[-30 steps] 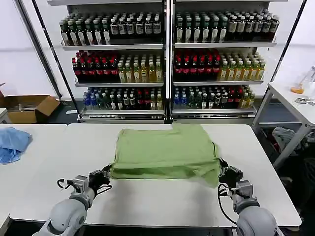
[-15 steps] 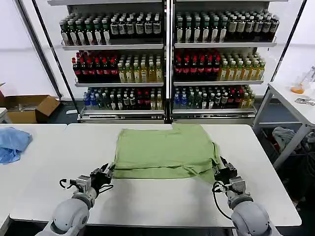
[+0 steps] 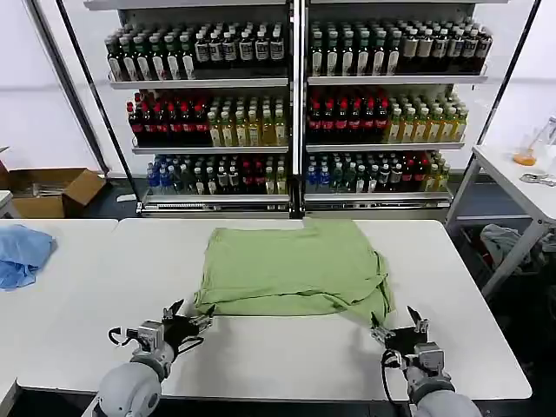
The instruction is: Fold and organize the clothes.
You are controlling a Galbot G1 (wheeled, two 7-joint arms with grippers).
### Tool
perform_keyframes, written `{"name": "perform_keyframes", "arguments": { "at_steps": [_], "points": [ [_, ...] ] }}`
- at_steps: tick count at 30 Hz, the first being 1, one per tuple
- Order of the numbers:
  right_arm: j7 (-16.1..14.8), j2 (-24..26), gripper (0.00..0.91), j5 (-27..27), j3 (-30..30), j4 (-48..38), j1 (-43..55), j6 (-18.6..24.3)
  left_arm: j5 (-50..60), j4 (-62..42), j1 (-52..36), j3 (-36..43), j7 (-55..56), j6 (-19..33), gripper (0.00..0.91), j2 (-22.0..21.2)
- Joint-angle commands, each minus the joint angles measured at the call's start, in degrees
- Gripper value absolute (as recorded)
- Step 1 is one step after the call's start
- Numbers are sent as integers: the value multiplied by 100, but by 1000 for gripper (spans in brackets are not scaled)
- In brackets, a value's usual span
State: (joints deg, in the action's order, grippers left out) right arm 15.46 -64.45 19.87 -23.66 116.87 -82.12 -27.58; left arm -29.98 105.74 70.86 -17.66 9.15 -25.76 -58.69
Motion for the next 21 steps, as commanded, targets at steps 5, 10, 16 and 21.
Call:
{"name": "perform_keyframes", "arguments": {
  "at_steps": [5,10,16,21],
  "points": [
    [70,-219,0,527,77,-338,72,-86,-154,-174,-104,57,-30,37,20,25],
    [-7,-161,0,601,111,-435,199,-36,-255,-224,-165,89,-69,34,20,32],
    [-115,-64,0,732,119,-523,371,-13,-346,-223,-190,107,-124,47,20,30],
    [-185,15,0,797,87,-550,409,63,-507,-239,-218,88,-183,75,20,57]
  ]
}}
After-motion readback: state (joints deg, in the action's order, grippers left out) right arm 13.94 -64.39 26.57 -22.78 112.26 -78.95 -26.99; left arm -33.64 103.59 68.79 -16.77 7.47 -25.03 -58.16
